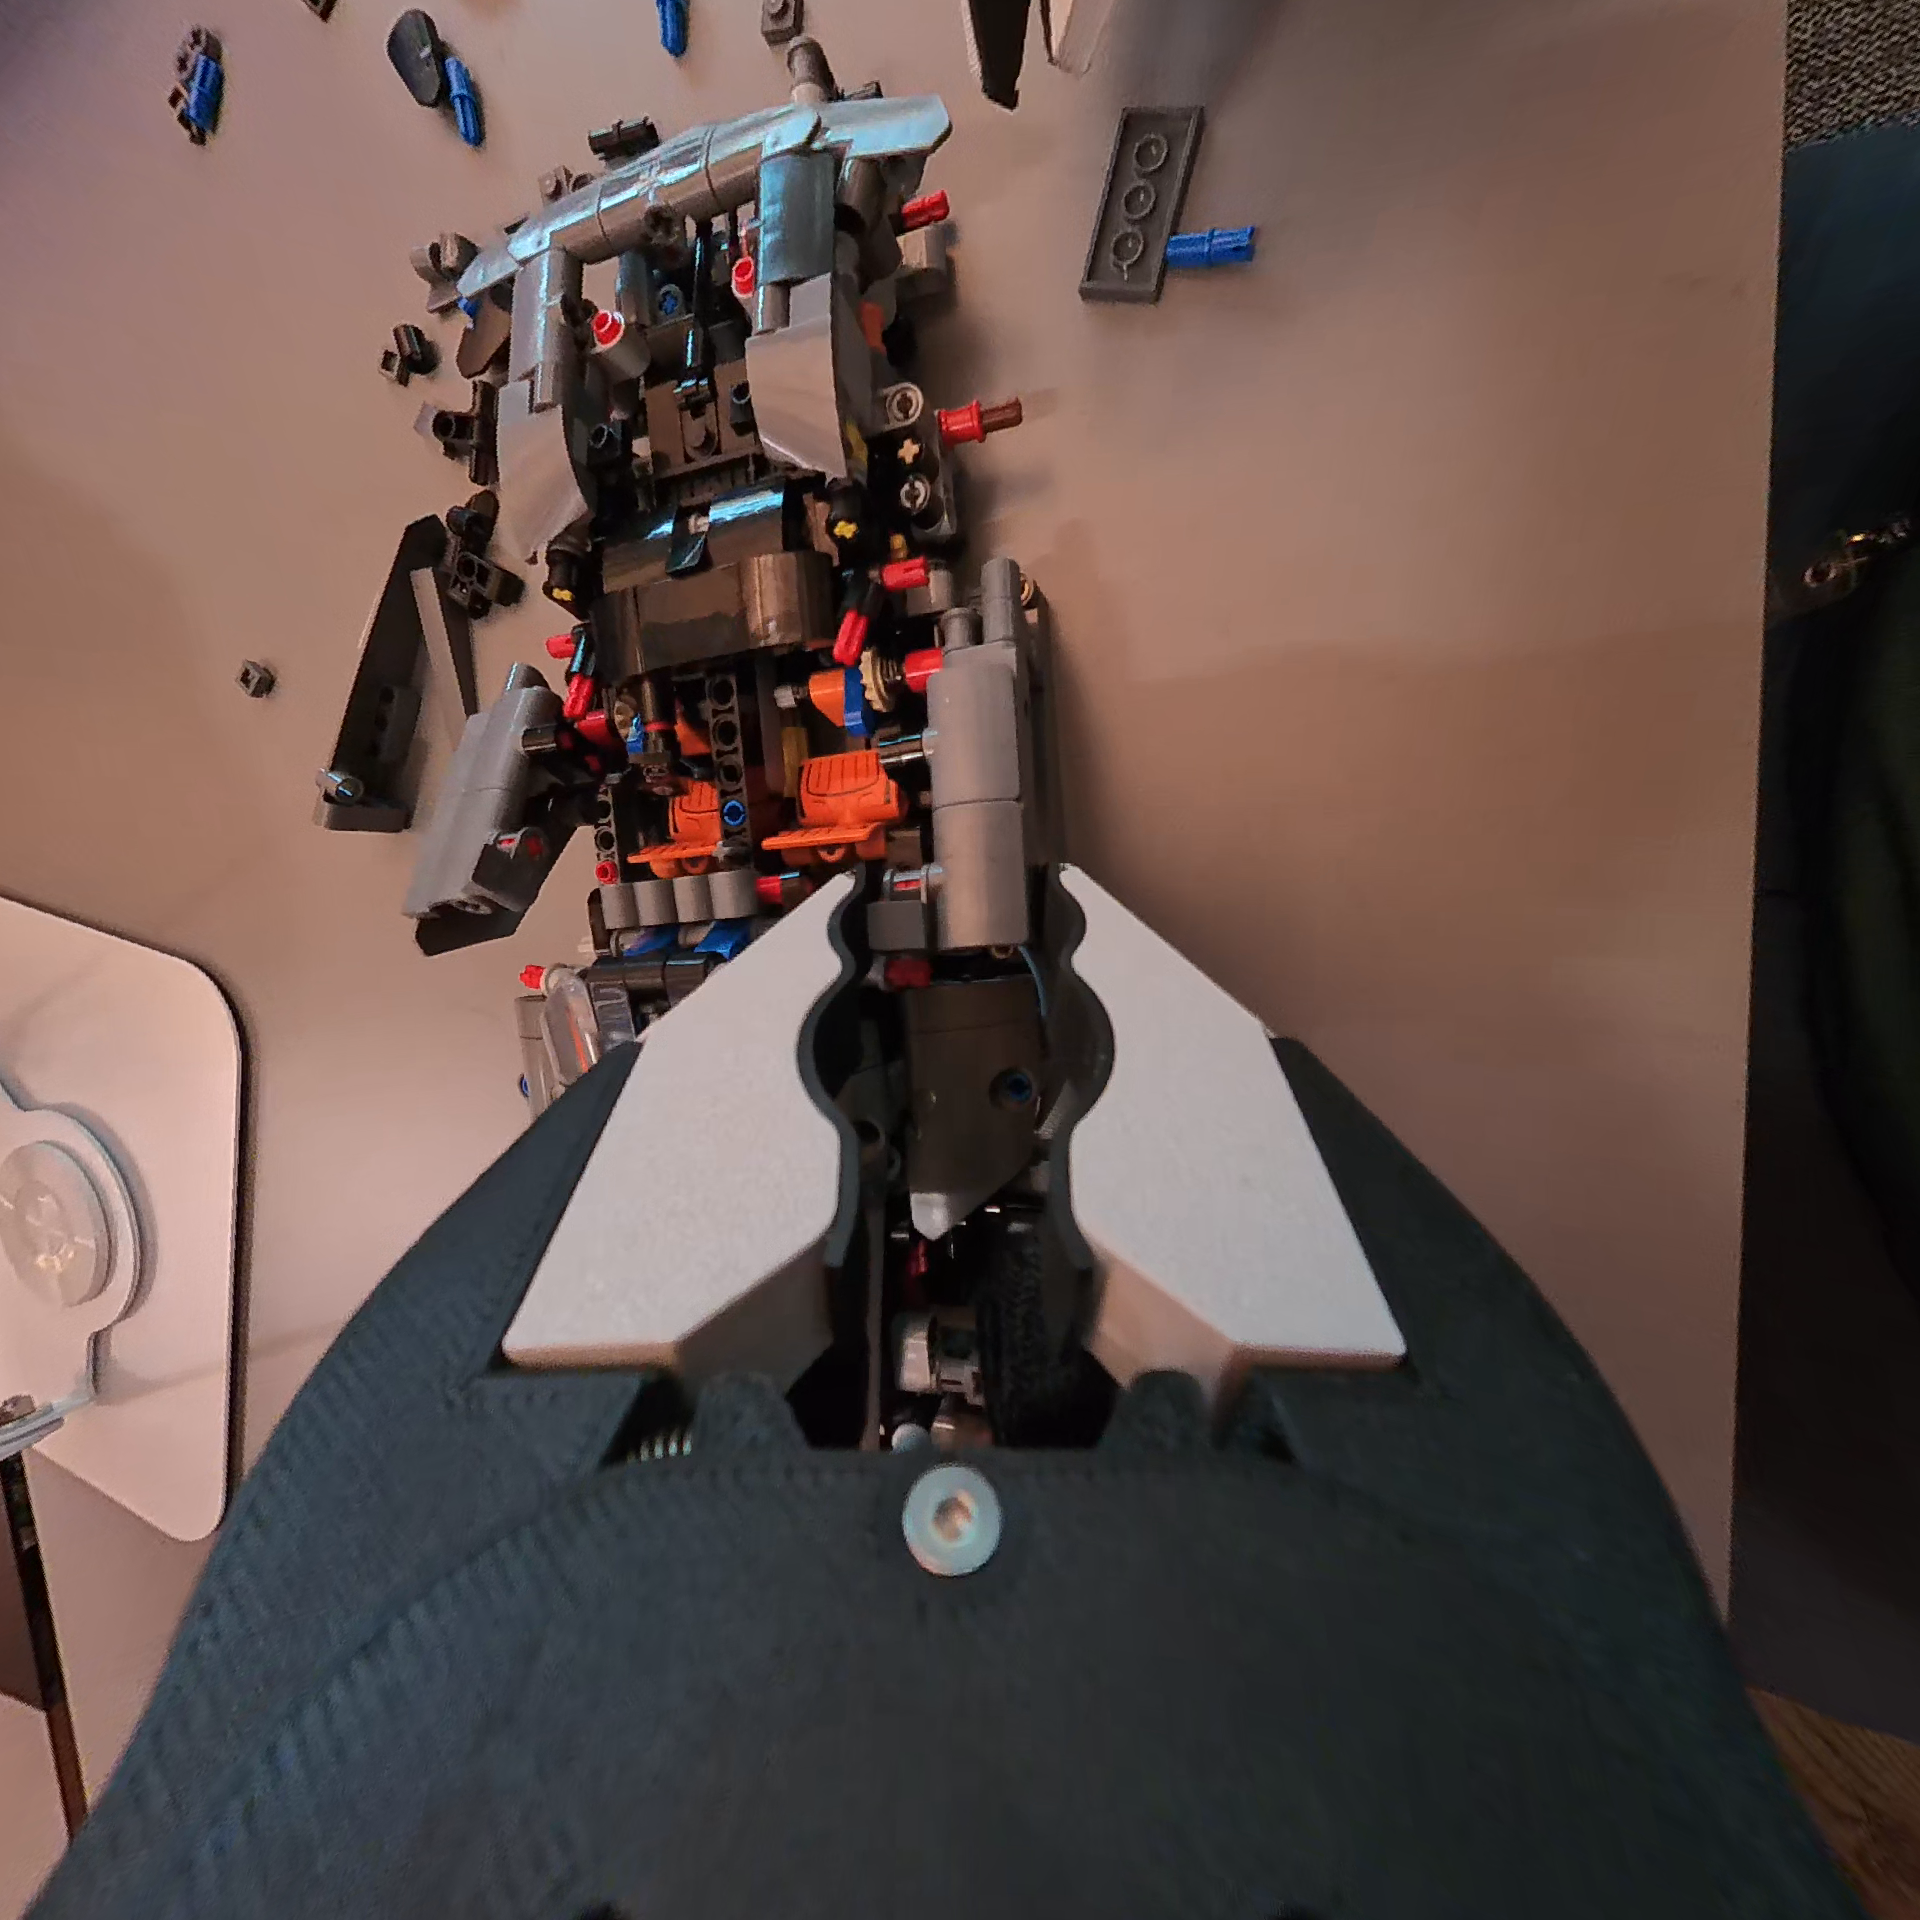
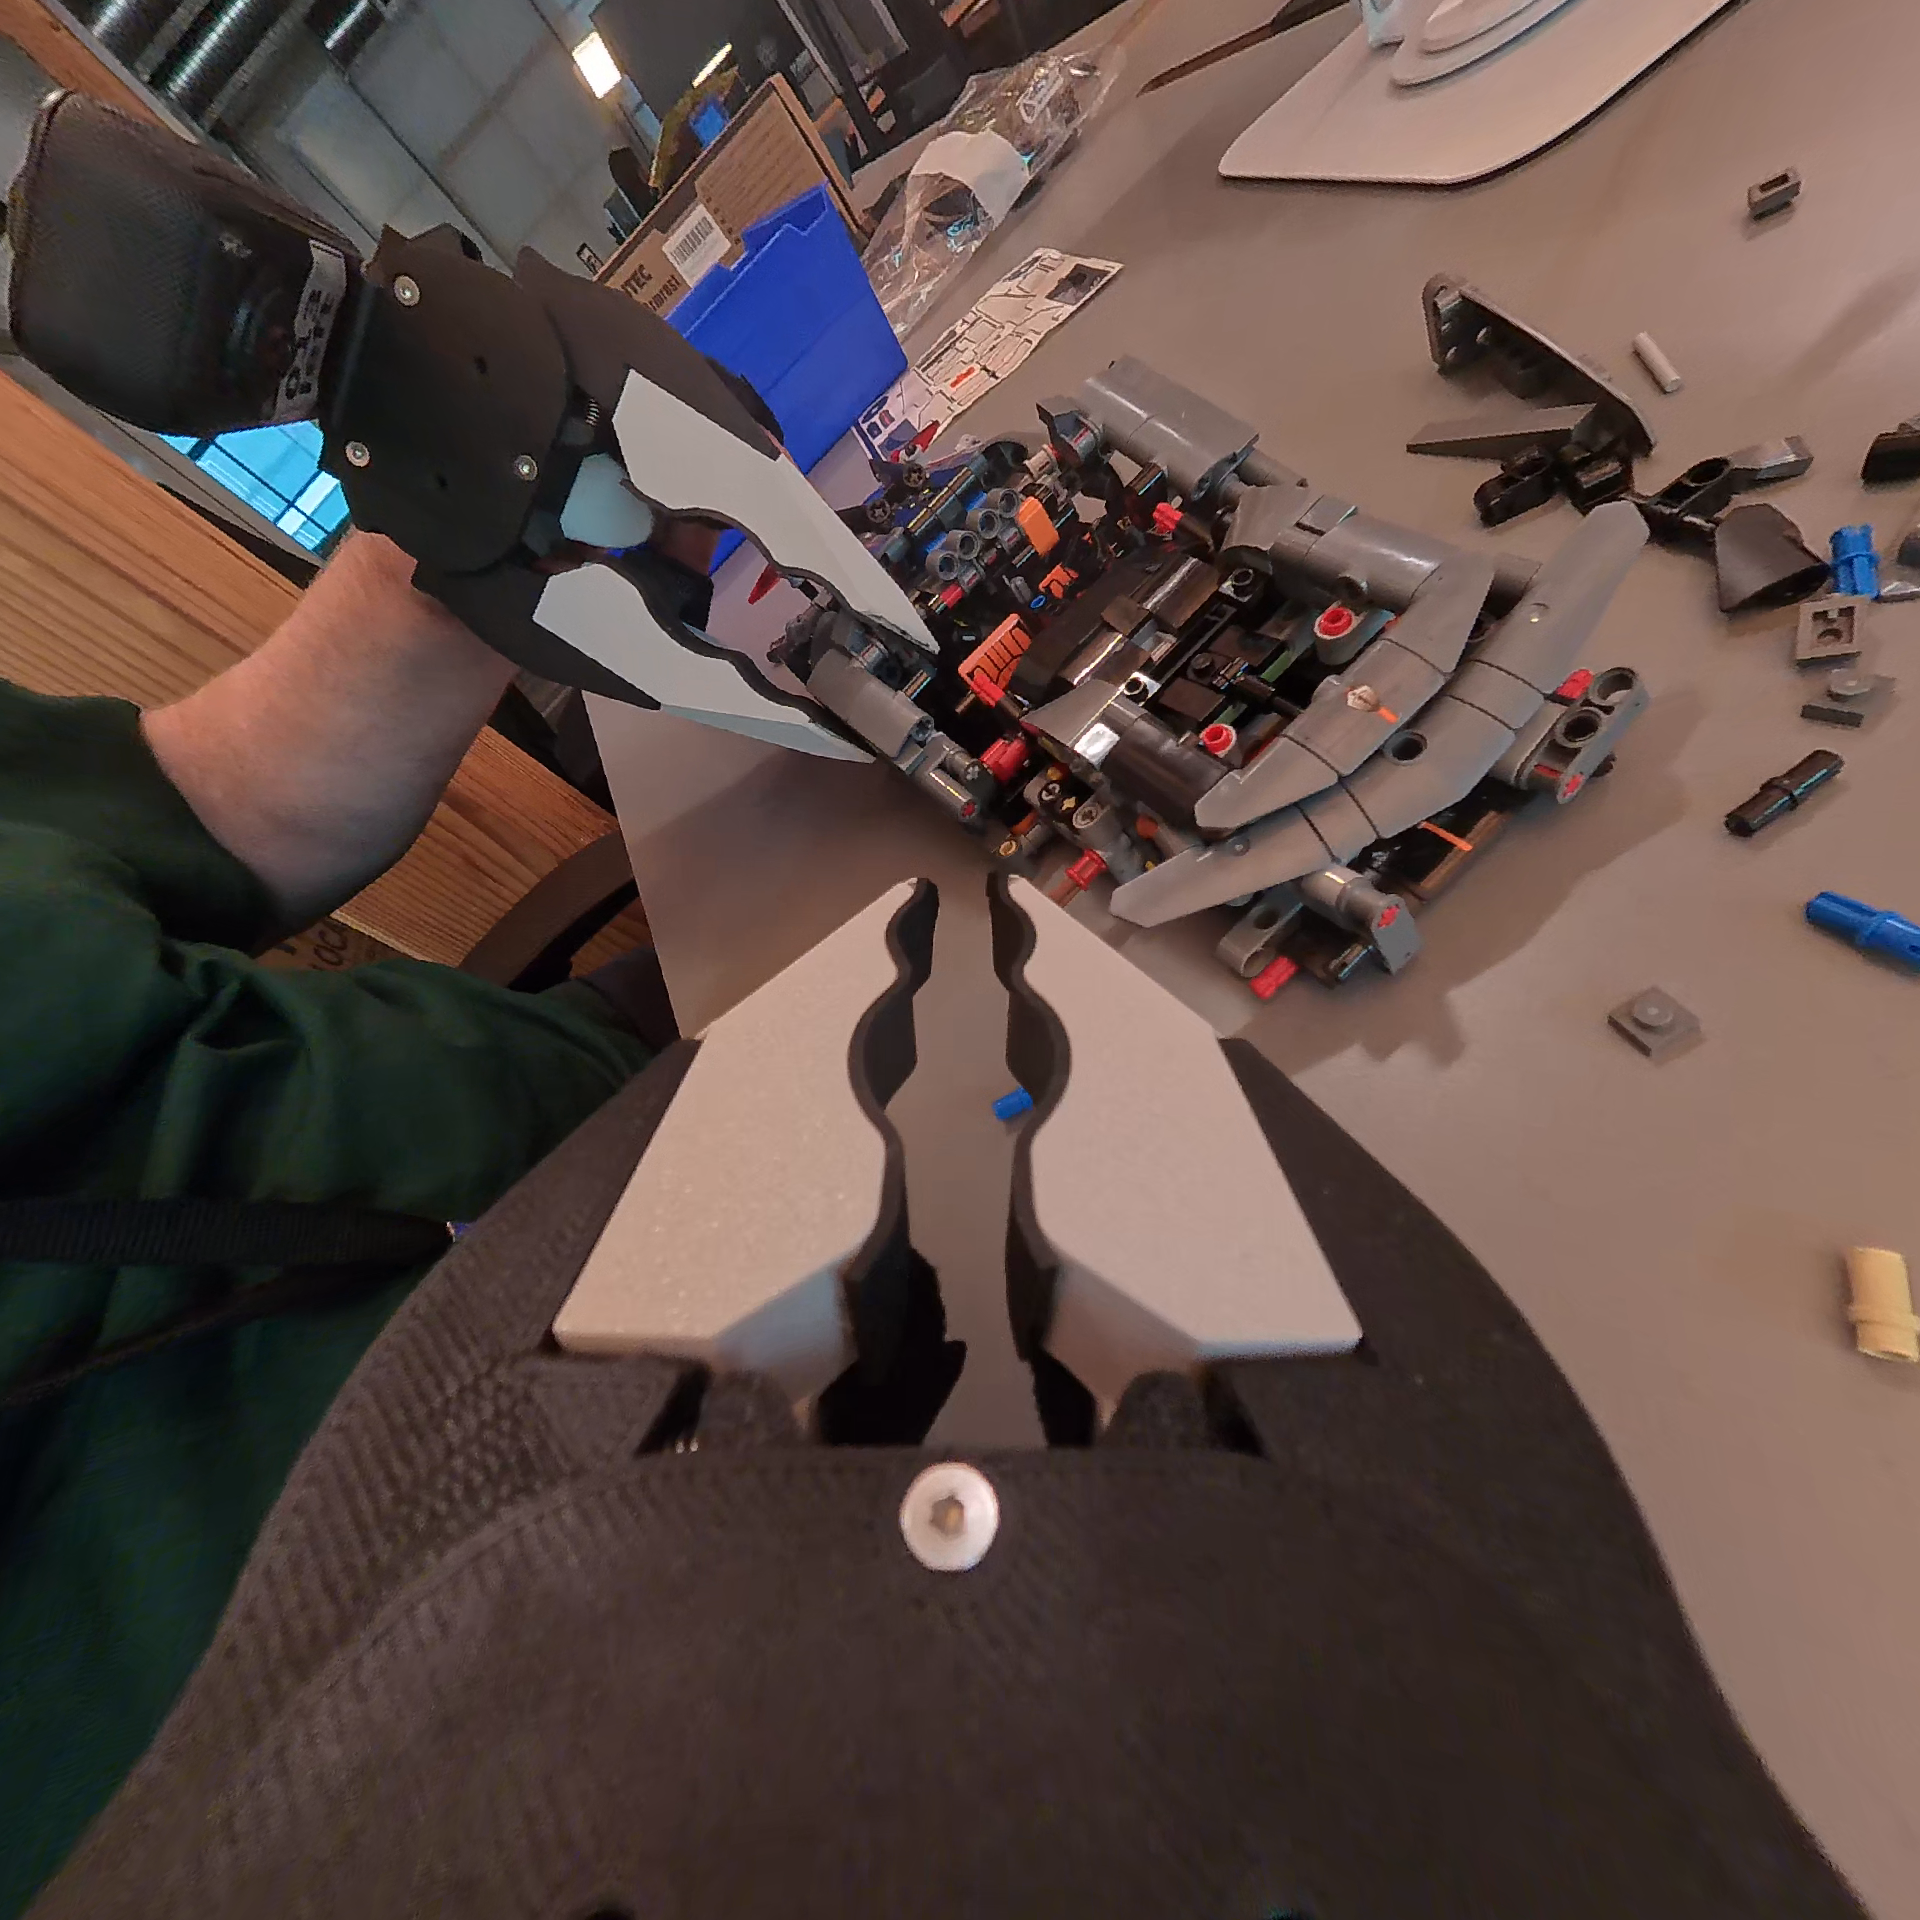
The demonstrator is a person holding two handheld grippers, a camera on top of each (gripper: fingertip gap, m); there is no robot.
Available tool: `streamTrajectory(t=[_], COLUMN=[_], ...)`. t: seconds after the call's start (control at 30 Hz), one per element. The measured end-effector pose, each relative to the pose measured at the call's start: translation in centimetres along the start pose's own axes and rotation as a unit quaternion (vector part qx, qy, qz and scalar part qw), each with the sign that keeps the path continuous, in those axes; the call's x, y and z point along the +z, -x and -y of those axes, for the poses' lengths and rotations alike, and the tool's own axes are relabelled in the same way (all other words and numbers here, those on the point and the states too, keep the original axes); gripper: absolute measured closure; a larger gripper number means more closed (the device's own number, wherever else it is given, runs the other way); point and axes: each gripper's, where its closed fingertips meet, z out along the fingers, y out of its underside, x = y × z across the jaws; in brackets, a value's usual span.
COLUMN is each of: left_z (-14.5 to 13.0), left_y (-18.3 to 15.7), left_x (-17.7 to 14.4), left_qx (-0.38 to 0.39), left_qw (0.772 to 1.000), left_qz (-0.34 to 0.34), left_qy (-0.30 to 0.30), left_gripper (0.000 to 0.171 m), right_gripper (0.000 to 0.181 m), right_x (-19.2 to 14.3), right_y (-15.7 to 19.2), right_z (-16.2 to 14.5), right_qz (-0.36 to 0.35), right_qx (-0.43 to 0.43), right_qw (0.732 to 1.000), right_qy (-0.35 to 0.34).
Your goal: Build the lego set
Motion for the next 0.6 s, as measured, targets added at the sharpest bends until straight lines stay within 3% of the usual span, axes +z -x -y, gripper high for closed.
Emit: streamTrajectory(t=[0.27,0.6], left_z=[1.0,2.1], left_y=[0.2,0.4], left_x=[-0.6,-0.8], left_qx=[0.007,0.035], left_qw=[1.000,0.998], left_qz=[-0.001,-0.033], left_qy=[0.001,0.051], left_gripper=[0.143,0.143], right_gripper=[0.173,0.175], right_x=[0.1,0.3], right_y=[0.1,0.0], right_z=[-0.1,-0.3], right_qz=[0.001,-0.004], right_qx=[-0.001,-0.004], right_qw=[1.000,1.000], right_qy=[0.004,0.013])
